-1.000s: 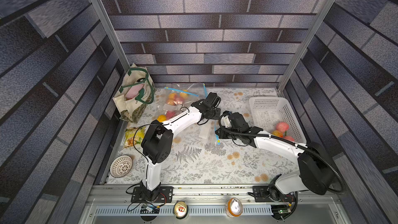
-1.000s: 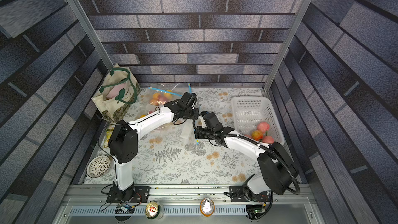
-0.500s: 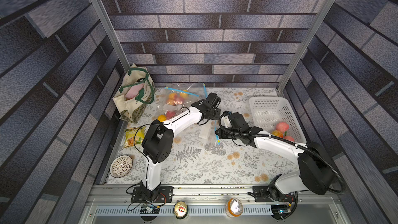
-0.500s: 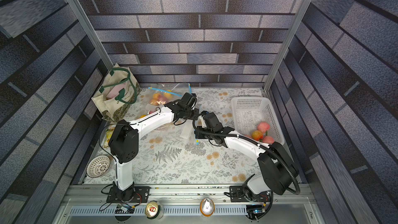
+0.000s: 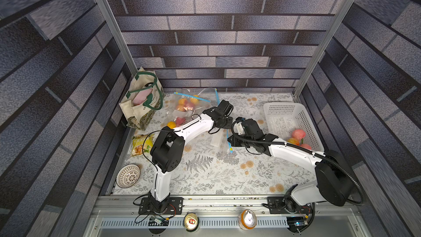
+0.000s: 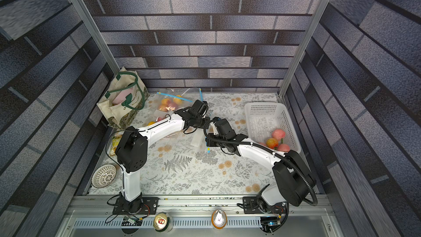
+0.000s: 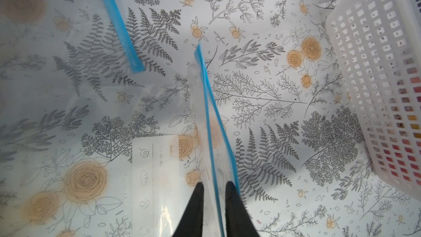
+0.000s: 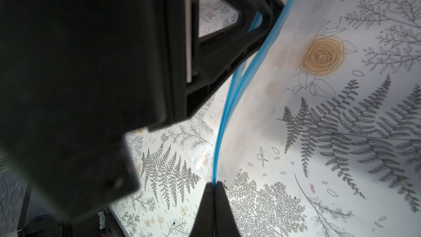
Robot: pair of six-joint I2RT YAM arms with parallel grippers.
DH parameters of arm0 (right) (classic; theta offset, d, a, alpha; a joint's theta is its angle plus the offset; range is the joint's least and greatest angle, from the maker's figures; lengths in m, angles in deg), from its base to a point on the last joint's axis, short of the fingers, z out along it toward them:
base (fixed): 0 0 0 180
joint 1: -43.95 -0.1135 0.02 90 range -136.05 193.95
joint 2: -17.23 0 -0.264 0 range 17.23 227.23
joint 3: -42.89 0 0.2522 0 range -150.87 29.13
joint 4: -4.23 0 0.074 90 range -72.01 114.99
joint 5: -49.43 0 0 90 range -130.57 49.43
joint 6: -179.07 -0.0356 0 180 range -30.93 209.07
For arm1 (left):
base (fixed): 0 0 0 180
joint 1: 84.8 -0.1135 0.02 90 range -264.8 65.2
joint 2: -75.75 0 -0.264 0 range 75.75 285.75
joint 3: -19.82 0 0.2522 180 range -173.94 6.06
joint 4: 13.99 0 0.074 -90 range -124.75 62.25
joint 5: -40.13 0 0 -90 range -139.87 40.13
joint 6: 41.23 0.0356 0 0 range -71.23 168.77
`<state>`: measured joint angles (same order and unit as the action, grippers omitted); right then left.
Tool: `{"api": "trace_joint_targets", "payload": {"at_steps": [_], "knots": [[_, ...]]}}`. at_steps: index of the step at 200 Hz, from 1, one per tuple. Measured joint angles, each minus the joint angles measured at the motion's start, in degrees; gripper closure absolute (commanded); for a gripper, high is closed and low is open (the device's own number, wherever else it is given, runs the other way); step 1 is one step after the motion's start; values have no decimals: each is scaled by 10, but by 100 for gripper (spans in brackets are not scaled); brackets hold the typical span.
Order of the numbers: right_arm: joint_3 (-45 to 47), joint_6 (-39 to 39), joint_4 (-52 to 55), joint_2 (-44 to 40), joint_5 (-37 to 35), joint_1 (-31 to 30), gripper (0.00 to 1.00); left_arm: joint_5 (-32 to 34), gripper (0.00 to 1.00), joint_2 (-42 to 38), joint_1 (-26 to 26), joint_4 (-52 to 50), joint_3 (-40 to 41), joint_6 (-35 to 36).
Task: Place the peach in a zip-top bag and seal the zipper
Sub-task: Open the zipper of the food storage bag at the center of the board.
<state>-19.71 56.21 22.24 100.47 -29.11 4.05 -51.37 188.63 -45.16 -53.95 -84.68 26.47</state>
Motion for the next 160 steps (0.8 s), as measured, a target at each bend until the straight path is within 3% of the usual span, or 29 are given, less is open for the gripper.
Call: {"api": "trace_joint_targets", "payload": {"at_steps": [59,90,119,160], "knots": [[-3,2,3,0,-9,0,100,-6,80,0,6,-3,29,-4],[-3,2,3,0,-9,0,100,-22,88,-3,5,-1,52,-23],[-4,2,5,0,-9,0,88,-32,98,-23,3,1,64,-41],[2,2,39,-28,-19,3,61,-42,98,-65,3,4,64,-52]]}}
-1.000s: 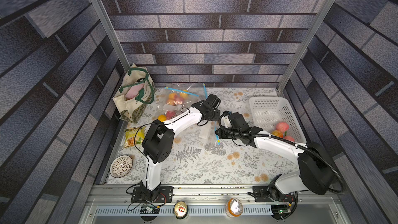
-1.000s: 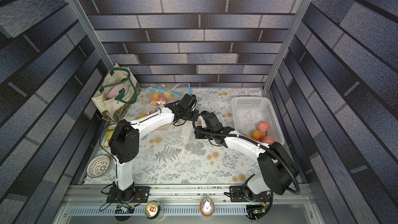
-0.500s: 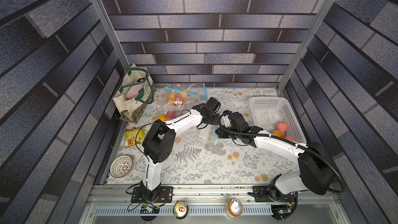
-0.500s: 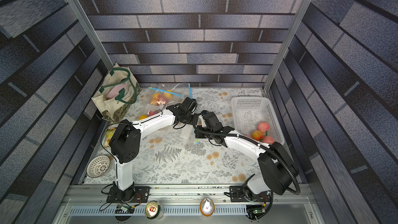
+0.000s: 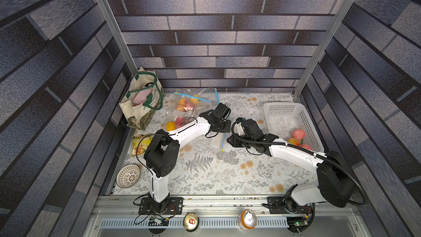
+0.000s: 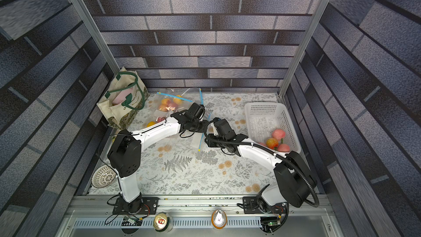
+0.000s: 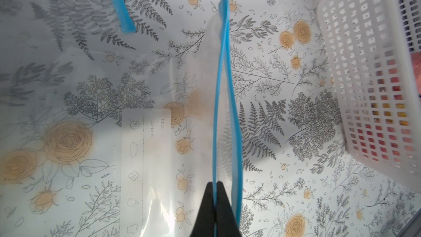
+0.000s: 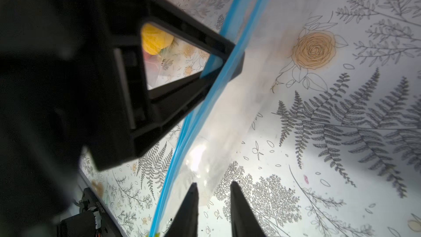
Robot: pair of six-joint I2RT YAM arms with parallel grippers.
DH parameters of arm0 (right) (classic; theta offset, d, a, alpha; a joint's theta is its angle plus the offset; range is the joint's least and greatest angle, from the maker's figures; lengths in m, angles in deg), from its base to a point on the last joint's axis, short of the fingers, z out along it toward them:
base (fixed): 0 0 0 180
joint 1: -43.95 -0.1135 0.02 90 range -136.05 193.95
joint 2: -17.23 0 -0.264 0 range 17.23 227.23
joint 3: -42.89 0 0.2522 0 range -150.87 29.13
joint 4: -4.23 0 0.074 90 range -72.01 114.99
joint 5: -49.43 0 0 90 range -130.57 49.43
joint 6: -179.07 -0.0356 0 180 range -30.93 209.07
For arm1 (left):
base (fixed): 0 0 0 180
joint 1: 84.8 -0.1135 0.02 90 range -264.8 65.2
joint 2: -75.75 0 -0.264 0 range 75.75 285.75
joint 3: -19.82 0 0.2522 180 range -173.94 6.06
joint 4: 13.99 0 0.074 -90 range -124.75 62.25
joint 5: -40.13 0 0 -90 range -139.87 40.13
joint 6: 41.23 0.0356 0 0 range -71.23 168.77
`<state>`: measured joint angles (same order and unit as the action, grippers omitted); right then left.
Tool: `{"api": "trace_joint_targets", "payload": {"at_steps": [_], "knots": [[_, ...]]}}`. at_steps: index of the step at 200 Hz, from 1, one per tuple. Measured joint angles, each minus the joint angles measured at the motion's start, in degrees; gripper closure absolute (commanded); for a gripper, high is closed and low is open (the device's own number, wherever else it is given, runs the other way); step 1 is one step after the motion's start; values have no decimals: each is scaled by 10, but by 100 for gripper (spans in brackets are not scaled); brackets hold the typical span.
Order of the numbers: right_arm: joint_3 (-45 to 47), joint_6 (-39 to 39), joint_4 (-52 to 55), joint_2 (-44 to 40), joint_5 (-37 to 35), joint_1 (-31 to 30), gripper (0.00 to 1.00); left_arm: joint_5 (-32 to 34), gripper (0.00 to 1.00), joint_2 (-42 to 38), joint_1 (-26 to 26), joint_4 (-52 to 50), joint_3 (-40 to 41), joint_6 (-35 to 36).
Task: Place the peach in a zip-top bag and seal the zipper
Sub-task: Open the zipper of the food storage bag at the center of the board.
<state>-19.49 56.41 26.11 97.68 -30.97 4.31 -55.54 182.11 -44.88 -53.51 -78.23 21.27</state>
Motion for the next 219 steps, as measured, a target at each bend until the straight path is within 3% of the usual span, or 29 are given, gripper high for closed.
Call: {"api": "trace_joint_targets", "payload": {"at_steps": [34,58,128,219], "knots": [[20,-20,35,-95,-14,25,49,-4,98,-12,0,1,0,0],[12,-46,39,-116,-28,35,44,-8,99,-12,2,3,3,-2],[-37,-163,26,-27,-66,82,45,-37,100,-20,14,40,28,-30],[-113,-179,17,61,-63,88,50,-40,100,-20,20,46,30,-30]]}}
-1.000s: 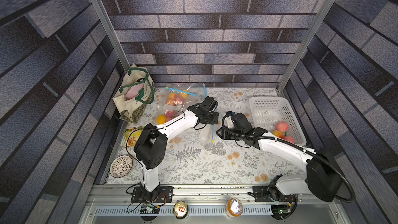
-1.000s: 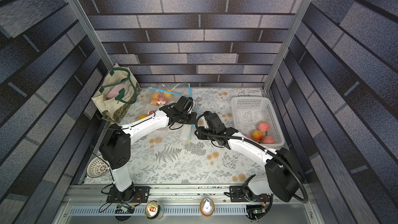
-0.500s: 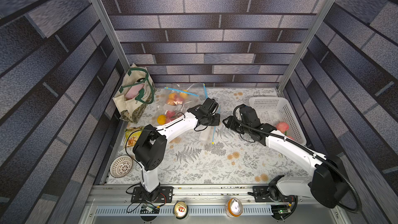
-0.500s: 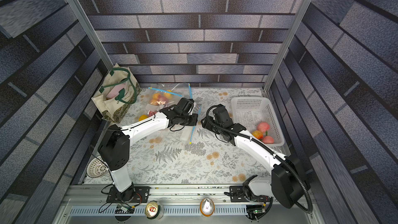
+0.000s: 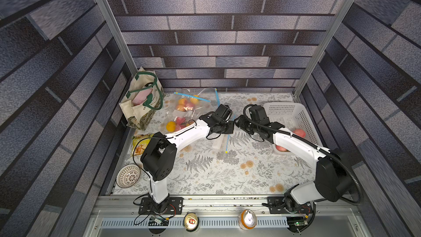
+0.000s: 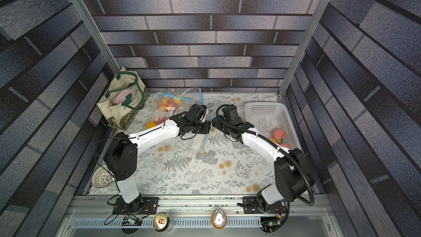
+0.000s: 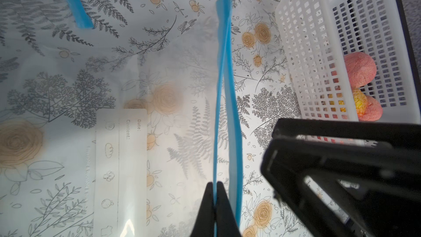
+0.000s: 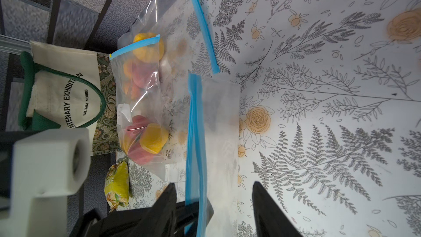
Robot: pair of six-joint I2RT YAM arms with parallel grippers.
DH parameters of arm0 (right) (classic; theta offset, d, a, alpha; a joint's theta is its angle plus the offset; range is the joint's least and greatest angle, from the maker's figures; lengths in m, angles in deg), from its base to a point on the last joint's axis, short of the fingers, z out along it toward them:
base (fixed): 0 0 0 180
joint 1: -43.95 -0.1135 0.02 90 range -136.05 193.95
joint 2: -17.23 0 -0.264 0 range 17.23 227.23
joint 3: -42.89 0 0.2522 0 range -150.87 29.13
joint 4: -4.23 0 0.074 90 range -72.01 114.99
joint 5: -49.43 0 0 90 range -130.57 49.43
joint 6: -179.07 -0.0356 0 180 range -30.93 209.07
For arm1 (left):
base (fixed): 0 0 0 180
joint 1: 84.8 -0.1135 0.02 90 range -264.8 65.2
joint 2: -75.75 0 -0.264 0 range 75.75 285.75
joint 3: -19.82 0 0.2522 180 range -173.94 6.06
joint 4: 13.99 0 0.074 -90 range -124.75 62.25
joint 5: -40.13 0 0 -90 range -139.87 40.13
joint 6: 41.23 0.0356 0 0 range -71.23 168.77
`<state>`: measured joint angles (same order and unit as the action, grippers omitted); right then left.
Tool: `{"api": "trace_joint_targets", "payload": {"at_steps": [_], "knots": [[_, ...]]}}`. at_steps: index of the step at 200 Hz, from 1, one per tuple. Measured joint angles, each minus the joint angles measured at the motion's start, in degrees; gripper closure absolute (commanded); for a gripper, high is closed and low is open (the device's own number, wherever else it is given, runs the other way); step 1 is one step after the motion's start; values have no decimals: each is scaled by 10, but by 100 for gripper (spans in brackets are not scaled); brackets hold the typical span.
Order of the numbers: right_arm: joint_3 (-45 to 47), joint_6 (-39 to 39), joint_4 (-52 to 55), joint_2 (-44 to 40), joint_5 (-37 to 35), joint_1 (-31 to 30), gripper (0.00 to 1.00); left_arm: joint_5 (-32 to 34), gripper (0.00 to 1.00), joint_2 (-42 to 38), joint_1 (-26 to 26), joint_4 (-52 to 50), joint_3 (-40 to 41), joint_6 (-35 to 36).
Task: Place the peach in a zip-top bag and seal the zipper
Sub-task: Open the zipper of the food storage bag at the center of the board.
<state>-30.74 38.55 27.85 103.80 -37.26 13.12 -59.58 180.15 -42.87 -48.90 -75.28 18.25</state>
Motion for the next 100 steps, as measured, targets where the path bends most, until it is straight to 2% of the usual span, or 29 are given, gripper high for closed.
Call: {"api": "trace_joint_targets", "payload": {"at_steps": [62,100], "knots": [[-16,-5,-2,51,17,0,69,0,100,0,2,0,0,0],[-17,-7,-3,57,26,0,93,9,100,-11,4,-3,0,0]]}}
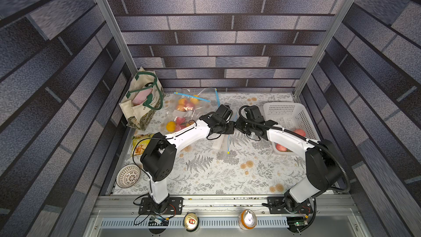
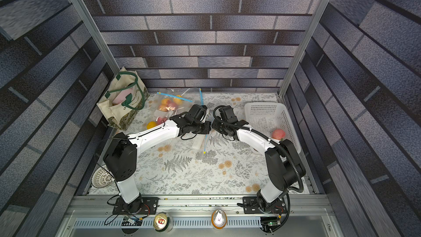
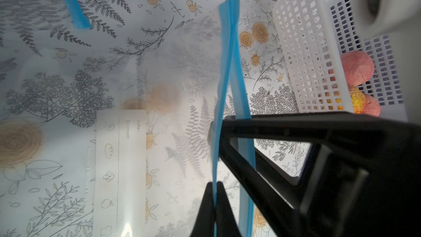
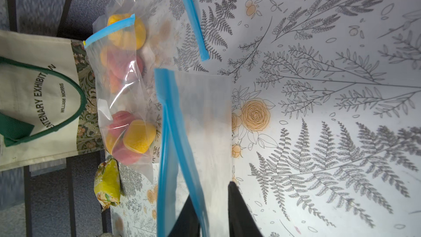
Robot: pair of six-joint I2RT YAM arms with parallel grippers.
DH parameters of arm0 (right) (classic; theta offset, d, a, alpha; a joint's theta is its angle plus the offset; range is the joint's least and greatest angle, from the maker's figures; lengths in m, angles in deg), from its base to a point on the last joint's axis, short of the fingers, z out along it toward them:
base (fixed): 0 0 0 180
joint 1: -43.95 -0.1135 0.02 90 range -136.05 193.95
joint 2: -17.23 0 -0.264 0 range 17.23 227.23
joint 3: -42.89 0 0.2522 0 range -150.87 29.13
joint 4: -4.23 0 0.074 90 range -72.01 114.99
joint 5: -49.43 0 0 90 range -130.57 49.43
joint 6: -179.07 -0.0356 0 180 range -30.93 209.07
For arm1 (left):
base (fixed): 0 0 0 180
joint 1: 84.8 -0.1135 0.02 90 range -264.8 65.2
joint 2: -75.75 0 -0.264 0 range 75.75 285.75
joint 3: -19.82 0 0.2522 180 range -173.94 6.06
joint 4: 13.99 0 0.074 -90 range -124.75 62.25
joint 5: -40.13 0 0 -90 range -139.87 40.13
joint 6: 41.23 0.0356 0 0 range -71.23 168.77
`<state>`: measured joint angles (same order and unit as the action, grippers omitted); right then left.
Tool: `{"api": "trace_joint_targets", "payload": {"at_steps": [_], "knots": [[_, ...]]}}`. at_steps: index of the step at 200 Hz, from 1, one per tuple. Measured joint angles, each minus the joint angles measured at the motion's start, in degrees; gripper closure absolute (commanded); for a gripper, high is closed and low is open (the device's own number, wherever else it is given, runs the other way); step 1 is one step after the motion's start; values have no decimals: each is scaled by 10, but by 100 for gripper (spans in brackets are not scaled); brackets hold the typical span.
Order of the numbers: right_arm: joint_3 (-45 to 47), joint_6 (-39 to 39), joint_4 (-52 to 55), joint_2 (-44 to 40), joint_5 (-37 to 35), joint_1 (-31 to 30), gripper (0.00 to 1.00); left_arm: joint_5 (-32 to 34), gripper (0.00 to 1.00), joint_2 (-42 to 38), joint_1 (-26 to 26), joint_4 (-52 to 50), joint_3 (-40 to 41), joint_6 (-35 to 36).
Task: Place the peach in a zip-top bag and seal the zipper
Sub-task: Open the zipper of the food storage bag at the center of the board.
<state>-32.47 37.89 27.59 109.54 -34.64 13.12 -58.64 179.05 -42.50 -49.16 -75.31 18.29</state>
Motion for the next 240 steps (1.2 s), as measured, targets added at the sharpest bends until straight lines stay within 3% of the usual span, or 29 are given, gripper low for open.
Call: {"api": "trace_joint_targets", "payload": {"at_steps": [17,74,110,137,169,240], "knots": [[14,4,-5,0,7,0,100,13,100,-19,0,-7,0,1],[54,43,36,0,-18,0,100,111,100,-46,5,-160,-65,51],[55,72,38,-7,-17,4,100,172,100,-44,38,-273,-108,76],[42,101,37,-9,2,7,89,203,100,-27,74,-323,-180,85],[27,142,42,-11,56,21,70,187,100,-16,61,-317,-183,62],[-10,191,137,-92,110,29,55,191,100,47,52,-276,-176,12]]}}
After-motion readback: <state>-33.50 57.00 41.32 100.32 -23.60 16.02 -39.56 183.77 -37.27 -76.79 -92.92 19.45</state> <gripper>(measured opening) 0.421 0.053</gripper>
